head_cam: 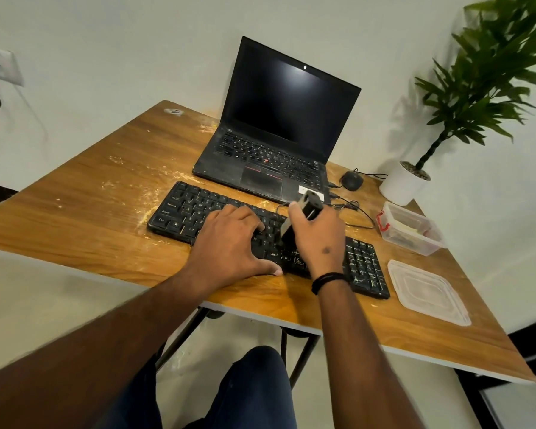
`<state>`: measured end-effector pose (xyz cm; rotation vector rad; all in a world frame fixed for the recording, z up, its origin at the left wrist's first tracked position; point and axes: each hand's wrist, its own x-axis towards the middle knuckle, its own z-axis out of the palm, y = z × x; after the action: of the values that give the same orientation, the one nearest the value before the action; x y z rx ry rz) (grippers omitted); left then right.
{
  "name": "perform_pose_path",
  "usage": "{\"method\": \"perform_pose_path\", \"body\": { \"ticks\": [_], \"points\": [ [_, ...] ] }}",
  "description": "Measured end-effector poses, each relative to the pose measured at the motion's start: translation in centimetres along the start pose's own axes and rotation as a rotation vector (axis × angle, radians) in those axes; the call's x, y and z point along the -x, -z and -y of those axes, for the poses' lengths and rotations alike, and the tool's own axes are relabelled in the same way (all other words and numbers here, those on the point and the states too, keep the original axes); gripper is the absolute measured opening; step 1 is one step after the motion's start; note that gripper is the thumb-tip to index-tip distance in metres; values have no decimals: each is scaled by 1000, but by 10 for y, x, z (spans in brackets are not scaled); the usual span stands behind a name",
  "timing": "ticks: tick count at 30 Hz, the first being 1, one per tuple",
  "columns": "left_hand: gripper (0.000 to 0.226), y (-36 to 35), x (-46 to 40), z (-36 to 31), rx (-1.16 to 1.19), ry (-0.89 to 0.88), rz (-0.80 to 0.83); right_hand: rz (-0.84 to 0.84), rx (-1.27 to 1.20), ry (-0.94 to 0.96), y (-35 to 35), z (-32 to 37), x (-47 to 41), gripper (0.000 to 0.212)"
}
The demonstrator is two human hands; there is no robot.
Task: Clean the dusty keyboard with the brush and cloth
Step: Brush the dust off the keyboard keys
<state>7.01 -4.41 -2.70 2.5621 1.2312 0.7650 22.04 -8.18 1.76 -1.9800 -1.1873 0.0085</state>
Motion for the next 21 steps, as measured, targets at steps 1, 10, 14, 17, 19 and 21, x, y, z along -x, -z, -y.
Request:
{"method": "perform_pose_path", "body": {
  "ticks": [1, 10, 14, 17, 19, 21],
  "points": [
    [94, -1, 0, 0, -1, 2, -2, 24, 12, 36, -3, 3, 5, 34],
    [99, -3, 0, 3, 9, 1, -14, -64, -60, 15, 10, -8, -7, 32],
    [97, -3, -1, 2, -1, 4, -8, 5, -67, 35, -4, -7, 6, 30],
    [100, -4, -1, 4, -1, -2, -26, 164, -285, 61, -4, -2, 11, 34],
    [100, -4, 0, 5, 6, -4, -25, 119, -330, 26, 3, -5, 5, 30],
    [101, -3, 0, 5, 6, 1, -23, -59, -208, -15, 9, -12, -2, 28]
  ]
}}
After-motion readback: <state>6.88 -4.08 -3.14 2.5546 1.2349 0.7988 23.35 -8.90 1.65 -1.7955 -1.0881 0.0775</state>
